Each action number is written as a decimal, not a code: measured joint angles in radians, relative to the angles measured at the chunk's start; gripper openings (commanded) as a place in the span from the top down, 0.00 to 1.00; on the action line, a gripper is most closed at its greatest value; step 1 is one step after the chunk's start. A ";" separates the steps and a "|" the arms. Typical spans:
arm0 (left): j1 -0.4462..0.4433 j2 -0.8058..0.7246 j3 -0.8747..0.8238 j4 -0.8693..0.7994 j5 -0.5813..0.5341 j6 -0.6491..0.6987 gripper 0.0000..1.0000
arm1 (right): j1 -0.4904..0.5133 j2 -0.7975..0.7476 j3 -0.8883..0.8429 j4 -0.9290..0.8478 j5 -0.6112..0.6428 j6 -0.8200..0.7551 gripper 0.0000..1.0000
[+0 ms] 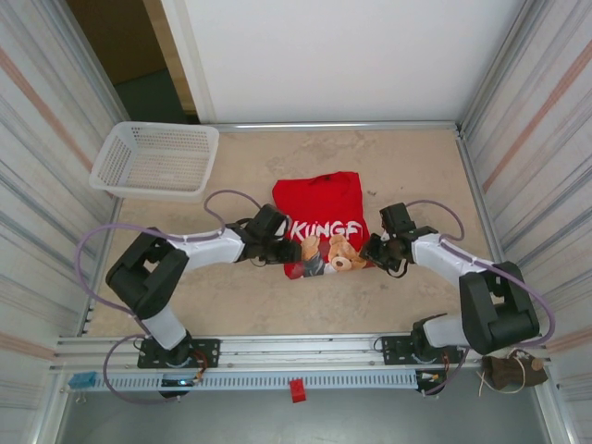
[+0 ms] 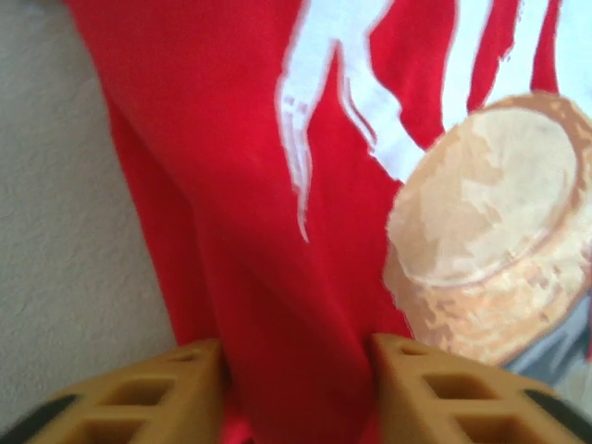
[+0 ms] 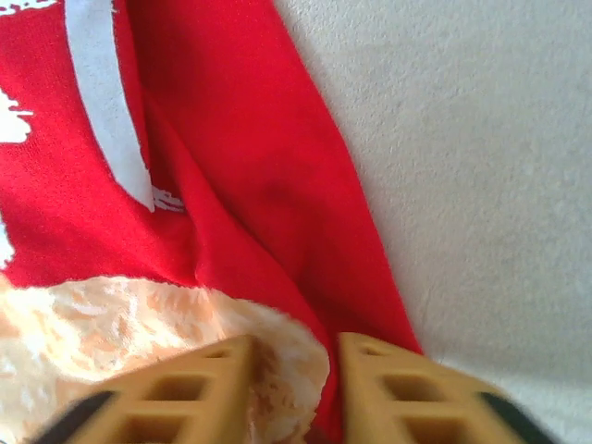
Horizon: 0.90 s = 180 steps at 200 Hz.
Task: Fold the inside-out t-shirt
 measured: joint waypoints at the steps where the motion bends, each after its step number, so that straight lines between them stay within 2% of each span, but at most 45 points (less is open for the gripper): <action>1: 0.000 0.001 0.000 0.000 -0.001 0.000 0.92 | 0.000 0.001 -0.001 0.001 0.002 0.000 1.00; 7: 0.000 0.006 0.000 0.001 -0.005 -0.002 1.00 | 0.000 0.001 -0.006 0.006 0.005 0.008 1.00; 31: 0.000 0.009 0.000 0.000 -0.019 0.000 1.00 | 0.000 -0.040 -0.056 0.022 0.021 0.031 1.00; 58: 0.001 -0.005 -0.011 -0.004 -0.019 0.000 1.00 | 0.002 -0.159 -0.135 0.017 0.032 0.087 0.99; 66: 0.002 -0.014 -0.018 -0.006 -0.014 0.000 1.00 | 0.002 -0.184 -0.153 0.017 0.030 0.104 0.76; 68: 0.003 -0.016 -0.019 -0.006 -0.012 0.000 1.00 | 0.003 -0.190 -0.156 0.016 0.029 0.109 0.68; 72: 0.003 -0.019 -0.023 -0.007 -0.012 0.000 0.96 | 0.004 -0.198 -0.162 0.014 0.030 0.113 0.55; 79: 0.008 -0.029 -0.029 -0.015 -0.013 0.002 0.88 | 0.005 -0.211 -0.168 0.001 0.032 0.125 0.48; 96: 0.035 -0.064 -0.039 -0.061 -0.018 0.010 0.69 | 0.005 -0.253 -0.166 -0.049 0.048 0.128 0.49; 111: 0.055 -0.125 -0.038 -0.109 -0.029 0.017 0.55 | 0.000 -0.307 -0.137 -0.101 0.061 0.125 0.57; 126: 0.061 -0.193 -0.012 -0.146 -0.031 0.027 0.53 | -0.030 -0.328 -0.068 -0.122 0.049 0.108 0.65; 142: 0.061 -0.212 0.066 -0.152 -0.018 0.027 0.52 | -0.069 -0.279 0.031 -0.095 0.003 0.086 0.69; 180: 0.063 -0.064 0.239 -0.023 0.063 0.028 0.50 | -0.072 -0.010 0.161 0.097 -0.144 0.072 0.72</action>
